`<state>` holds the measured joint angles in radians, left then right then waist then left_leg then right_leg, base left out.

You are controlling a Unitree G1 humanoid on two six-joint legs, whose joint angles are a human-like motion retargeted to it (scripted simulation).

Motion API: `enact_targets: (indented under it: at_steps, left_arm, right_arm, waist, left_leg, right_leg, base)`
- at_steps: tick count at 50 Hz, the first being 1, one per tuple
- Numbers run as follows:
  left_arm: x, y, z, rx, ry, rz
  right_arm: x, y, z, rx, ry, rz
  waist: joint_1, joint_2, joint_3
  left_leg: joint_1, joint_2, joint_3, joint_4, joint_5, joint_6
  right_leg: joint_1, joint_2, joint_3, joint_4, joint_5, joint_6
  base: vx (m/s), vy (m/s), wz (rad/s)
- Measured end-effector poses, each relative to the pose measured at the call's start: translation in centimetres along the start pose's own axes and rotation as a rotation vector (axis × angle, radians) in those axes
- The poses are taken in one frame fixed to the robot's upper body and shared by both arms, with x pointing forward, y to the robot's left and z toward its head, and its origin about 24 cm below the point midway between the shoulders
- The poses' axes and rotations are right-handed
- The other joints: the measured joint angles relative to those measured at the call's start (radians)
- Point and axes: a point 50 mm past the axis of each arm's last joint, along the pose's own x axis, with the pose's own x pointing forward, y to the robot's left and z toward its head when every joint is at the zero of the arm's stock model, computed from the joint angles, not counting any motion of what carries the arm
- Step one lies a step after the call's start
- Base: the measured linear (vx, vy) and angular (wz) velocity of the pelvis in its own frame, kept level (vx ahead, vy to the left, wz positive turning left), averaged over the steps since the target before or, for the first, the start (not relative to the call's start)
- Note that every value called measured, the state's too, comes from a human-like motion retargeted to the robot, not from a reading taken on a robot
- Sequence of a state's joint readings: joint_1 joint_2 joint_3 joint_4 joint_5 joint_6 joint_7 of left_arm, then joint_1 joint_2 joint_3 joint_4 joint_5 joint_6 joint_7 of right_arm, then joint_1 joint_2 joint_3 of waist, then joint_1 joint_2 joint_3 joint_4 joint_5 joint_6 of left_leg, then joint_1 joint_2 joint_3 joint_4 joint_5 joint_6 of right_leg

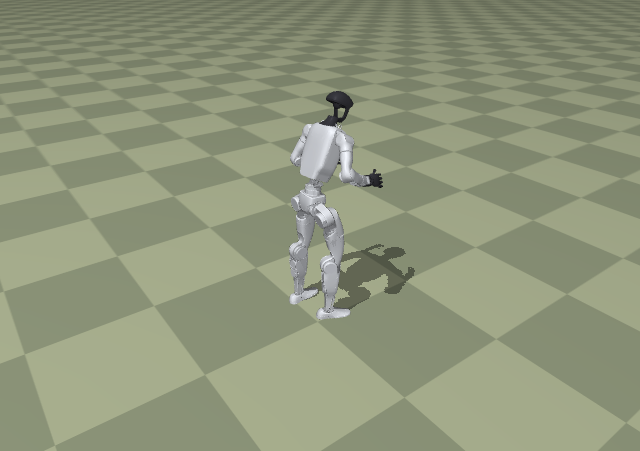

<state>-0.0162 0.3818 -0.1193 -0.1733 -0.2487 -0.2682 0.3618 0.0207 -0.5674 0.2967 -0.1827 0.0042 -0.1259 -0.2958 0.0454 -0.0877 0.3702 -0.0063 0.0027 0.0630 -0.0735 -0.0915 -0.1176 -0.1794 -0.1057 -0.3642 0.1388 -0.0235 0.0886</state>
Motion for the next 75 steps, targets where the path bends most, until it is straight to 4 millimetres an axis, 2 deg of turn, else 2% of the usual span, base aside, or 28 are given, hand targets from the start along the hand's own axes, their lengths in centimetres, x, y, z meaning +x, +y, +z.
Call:
enact_targets:
  at_steps: [5, 8, 10, 13, 15, 18, 22, 24, 27, 30, 33, 35, 37, 38, 40, 43, 45, 47, 51, 54, 55, 57, 60, 62, 65, 67, 70, 75]
  left_arm:
    - [-6.4, 3.8, 0.0, 0.150, 0.118, 0.003]
    - [-8.4, 6.1, 1.3, 0.205, 0.152, -0.002]
    - [-10.0, 7.4, 1.9, 0.245, 0.206, 0.007]
    - [-10.9, 8.6, 1.7, 0.264, 0.290, 0.068]
    - [-10.7, 8.6, 1.3, 0.229, 0.315, 0.125]
    - [-9.5, 6.6, 0.4, 0.133, 0.284, 0.158]
    - [-6.0, 0.1, -3.1, 0.023, 0.271, 0.073]
    - [-1.5, -3.8, -3.3, -0.065, 0.212, 0.124]
    - [7.5, -7.8, 3.8, -0.251, -0.065, 0.302]
    - [14.0, -9.9, 17.9, -0.404, -0.460, 0.252]
    - [13.4, -10.2, 29.1, -0.414, -0.829, 0.109]
    - [11.4, -8.5, 33.5, -0.371, -1.085, 0.040]
    - [9.1, -9.1, 35.3, -0.290, -1.269, -0.031]
    - [8.0, -9.3, 35.3, -0.226, -1.340, -0.103]
    - [6.1, -9.2, 35.8, -0.097, -1.490, -0.196]
    - [5.1, -8.4, 34.6, -0.076, -1.462, -0.331]
    - [4.9, -7.7, 33.6, -0.072, -1.417, -0.376]
    - [5.1, -6.4, 32.4, -0.018, -1.345, -0.388]
    - [5.5, -3.2, 28.3, 0.092, -1.118, -0.338]
    - [4.8, -0.6, 24.6, 0.139, -0.924, -0.309]
    - [4.4, 0.6, 23.7, 0.154, -0.878, -0.284]
    - [2.9, 3.5, 22.3, 0.187, -0.822, -0.191]
    - [0.7, 7.1, 18.2, 0.235, -0.646, -0.051]
    - [0.8, 7.4, 13.1, 0.166, -0.448, 0.035]
    - [1.7, 3.8, 2.7, 0.019, -0.060, 0.122]
    - [2.0, 0.5, -1.8, -0.034, 0.100, 0.130]
    - [2.4, -2.8, -2.9, -0.066, 0.123, 0.067]
    - [2.8, -5.8, 0.7, -0.108, -0.041, -0.126]
  right_arm:
    - [-6.4, -0.4, -1.7, 0.006, 0.146, 0.076]
    - [-9.0, -3.1, -0.9, 0.033, 0.183, 0.065]
    - [-10.9, -4.5, -0.8, 0.033, 0.241, 0.037]
    - [-12.1, -5.6, -1.7, 0.011, 0.335, -0.025]
    - [-11.4, -5.8, -2.4, -0.029, 0.351, -0.069]
    - [-8.3, -5.0, -2.2, -0.085, 0.246, -0.142]
    - [-2.2, -2.0, -2.4, 0.004, 0.120, -0.242]
    - [3.2, -0.5, -1.6, 0.096, 0.076, -0.228]
    - [11.8, 0.5, 5.8, 0.167, -0.163, -0.179]
    - [16.4, -0.2, 20.0, 0.139, -0.590, -0.088]
    - [14.2, -1.2, 32.9, 0.108, -0.987, -0.009]
    - [10.3, -2.0, 39.0, 0.142, -1.248, 0.004]
    - [7.1, -2.4, 41.8, 0.102, -1.431, -0.081]
    - [6.2, -2.8, 42.3, 0.066, -1.484, -0.122]
    - [4.0, -4.4, 43.3, 0.014, -1.604, -0.207]
    - [2.6, -7.8, 42.1, -0.161, -1.638, -0.395]
    - [1.7, -9.0, 40.9, -0.272, -1.649, -0.444]
    - [1.3, -8.9, 38.9, -0.388, -1.586, -0.299]
    - [0.8, -11.0, 34.8, -0.500, -1.465, -0.428]
    - [0.2, -11.8, 31.7, -0.593, -1.336, -0.384]
    - [-0.3, -12.0, 30.8, -0.615, -1.309, -0.357]
    - [-1.4, -12.1, 28.5, -0.588, -1.247, -0.268]
    - [-1.6, -11.6, 21.8, -0.385, -0.967, -0.119]
    - [-1.0, -10.5, 14.8, -0.161, -0.643, -0.052]
    - [0.1, -5.7, 4.6, 0.132, -0.194, -0.049]
    - [1.3, -1.0, 1.0, 0.257, -0.038, -0.076]
    - [3.5, 4.1, 1.6, 0.357, -0.028, -0.094]
    - [6.7, 5.0, 7.4, 0.312, -0.282, -0.070]
  waist:
    - [-0.016, 0.023, 0.015]
    - [-0.024, 0.033, 0.036]
    - [-0.043, 0.037, 0.067]
    - [-0.056, 0.038, 0.130]
    - [-0.054, 0.033, 0.143]
    - [-0.040, 0.036, 0.141]
    - [-0.021, 0.088, 0.150]
    - [-0.029, 0.103, 0.150]
    - [-0.057, 0.113, 0.148]
    - [-0.063, 0.115, 0.080]
    - [-0.059, 0.112, 0.032]
    - [-0.056, 0.106, 0.011]
    - [-0.044, 0.099, 0.001]
    - [-0.042, 0.084, -0.009]
    - [-0.032, 0.052, -0.051]
    - [-0.010, 0.055, -0.200]
    - [0.019, 0.051, -0.217]
    - [0.027, 0.037, -0.211]
    - [0.066, 0.059, -0.226]
    - [0.080, 0.095, -0.232]
    - [0.078, 0.111, -0.225]
    - [0.046, 0.141, -0.153]
    - [-0.022, 0.142, -0.021]
    - [-0.063, 0.126, 0.046]
    - [-0.062, 0.122, 0.080]
    - [-0.022, 0.105, 0.074]
    - [0.020, 0.089, 0.048]
    - [0.040, 0.104, -0.065]
  left_leg:
    - [-0.042, 0.015, -0.001, -0.014, -0.017, -0.072]
    - [-0.120, 0.015, 0.021, -0.014, -0.022, -0.109]
    - [-0.165, 0.002, 0.015, -0.014, 0.003, -0.103]
    - [-0.234, -0.026, 0.019, -0.013, 0.040, 0.002]
    - [-0.355, -0.040, 0.019, 0.093, 0.054, 0.120]
    - [-0.664, -0.077, -0.094, 0.581, -0.080, 0.187]
    - [-0.923, -0.013, -0.057, 1.214, -0.326, 0.192]
    - [-0.961, 0.013, -0.041, 1.375, -0.372, 0.197]
    - [-0.944, 0.029, -0.037, 1.497, -0.400, 0.215]
    - [-0.906, 0.034, -0.050, 1.422, -0.343, 0.282]
    - [-0.734, 0.053, -0.023, 1.073, -0.138, 0.244]
    - [-0.546, 0.044, -0.011, 0.638, 0.163, 0.188]
    - [-0.299, 0.036, -0.026, 0.145, 0.454, 0.003]
    - [-0.225, 0.020, -0.026, 0.031, 0.431, -0.089]
    - [-0.217, 0.015, 0.025, -0.014, 0.255, -0.144]
    - [-0.232, 0.031, 0.141, -0.014, 0.327, -0.144]
    - [-0.147, 0.050, 0.158, 0.040, 0.337, -0.126]
    - [-0.115, 0.001, 0.129, 0.201, 0.276, -0.029]
    - [-0.091, 0.002, 0.028, 0.579, 0.173, 0.051]
    - [-0.054, 0.030, -0.030, 0.811, 0.062, 0.039]
    - [-0.035, 0.051, -0.041, 0.863, 0.010, 0.028]
    - [0.012, 0.101, -0.021, 0.904, -0.313, 0.069]
    - [-0.023, 0.127, -0.009, 0.966, -0.702, 0.236]
    - [-0.138, 0.117, -0.051, 1.054, -0.707, 0.307]
    - [-0.248, 0.110, -0.076, 1.015, -0.577, 0.261]
    - [-0.225, 0.103, -0.044, 0.843, -0.487, 0.217]
    - [-0.164, 0.102, 0.005, 0.550, -0.340, 0.176]
    - [-0.126, 0.116, 0.065, 0.362, -0.259, 0.175]
  right_leg:
    - [-0.002, 0.053, 0.268, -0.017, 0.001, 0.042]
    - [-0.016, 0.054, 0.277, 0.014, -0.038, 0.045]
    - [0.002, 0.049, 0.257, 0.007, -0.066, 0.055]
    - [-0.010, 0.037, 0.244, 0.006, -0.123, 0.071]
    - [-0.105, 0.009, 0.241, 0.074, -0.168, 0.037]
    - [-0.373, -0.019, 0.269, 0.440, -0.324, -0.049]
    - [-0.590, 0.001, 0.285, 1.003, -0.548, -0.145]
    - [-0.623, 0.008, 0.292, 1.163, -0.606, -0.188]
    - [-0.611, 0.014, 0.296, 1.296, -0.635, -0.231]
    - [-0.592, 0.042, 0.288, 1.228, -0.578, -0.322]
    - [-0.470, 0.056, 0.279, 0.918, -0.332, -0.306]
    - [-0.342, 0.071, 0.308, 0.554, -0.025, -0.254]
    - [-0.149, 0.081, 0.365, 0.106, 0.376, -0.049]
    - [-0.079, 0.059, 0.387, -0.037, 0.492, 0.100]
    - [-0.060, 0.065, 0.310, -0.174, 0.468, 0.173]
    - [-0.097, 0.036, 0.202, -0.186, 0.274, 0.173]
    - [-0.024, 0.007, 0.180, -0.134, 0.267, 0.173]
    - [0.051, -0.055, 0.248, -0.075, 0.281, 0.164]
    - [0.153, -0.044, 0.398, 0.095, 0.267, 0.050]
    - [0.185, -0.017, 0.425, 0.241, -0.025, 0.006]
    - [0.183, -0.002, 0.419, 0.284, -0.205, -0.008]
    - [0.124, 0.024, 0.393, 0.438, -0.499, -0.083]
    - [-0.096, 0.027, 0.355, 0.799, -0.676, -0.199]
    - [-0.183, 0.001, 0.317, 0.874, -0.647, -0.197]
    - [-0.217, 0.003, 0.308, 0.727, -0.524, -0.217]
    - [-0.214, 0.009, 0.331, 0.557, -0.406, -0.195]
    - [-0.174, 0.004, 0.313, 0.305, -0.296, -0.139]
    - [-0.092, 0.009, 0.311, 0.374, -0.175, -0.133]
  base:
    - [-0.27, 0.08, 0.22]
    - [-0.27, 0.06, 0.34]
    - [-0.35, 0.03, 0.82]
    - [-0.47, 0.00, 0.67]
    - [-0.55, 0.01, 0.24]
    - [-0.49, 0.06, -0.29]
    - [-0.20, 0.09, -0.62]
    - [-0.17, 0.06, -0.46]
    - [-0.24, 0.02, -0.27]
    - [-0.40, -0.04, -0.33]
    - [-0.46, -0.06, -0.41]
    - [-0.52, -0.09, -0.46]
    - [-0.47, -0.08, -0.28]
    - [-0.51, -0.17, 0.04]
    - [-0.68, -0.28, 0.22]
    - [-0.72, -0.12, 0.24]
    - [-0.52, -0.09, 0.13]
    - [-0.60, 0.15, 0.19]
    - [-0.61, -0.01, -0.25]
    - [-0.65, -0.09, -0.19]
    - [-0.75, -0.06, 0.02]
    - [-0.84, 0.00, 0.18]
    - [-0.95, 0.03, 0.62]
    - [-0.89, -0.01, 1.20]
    - [-0.76, 0.02, 0.36]
    - [-0.61, 0.03, -0.75]
    - [-0.55, -0.04, -0.93]
    - [-0.39, -0.08, -0.47]
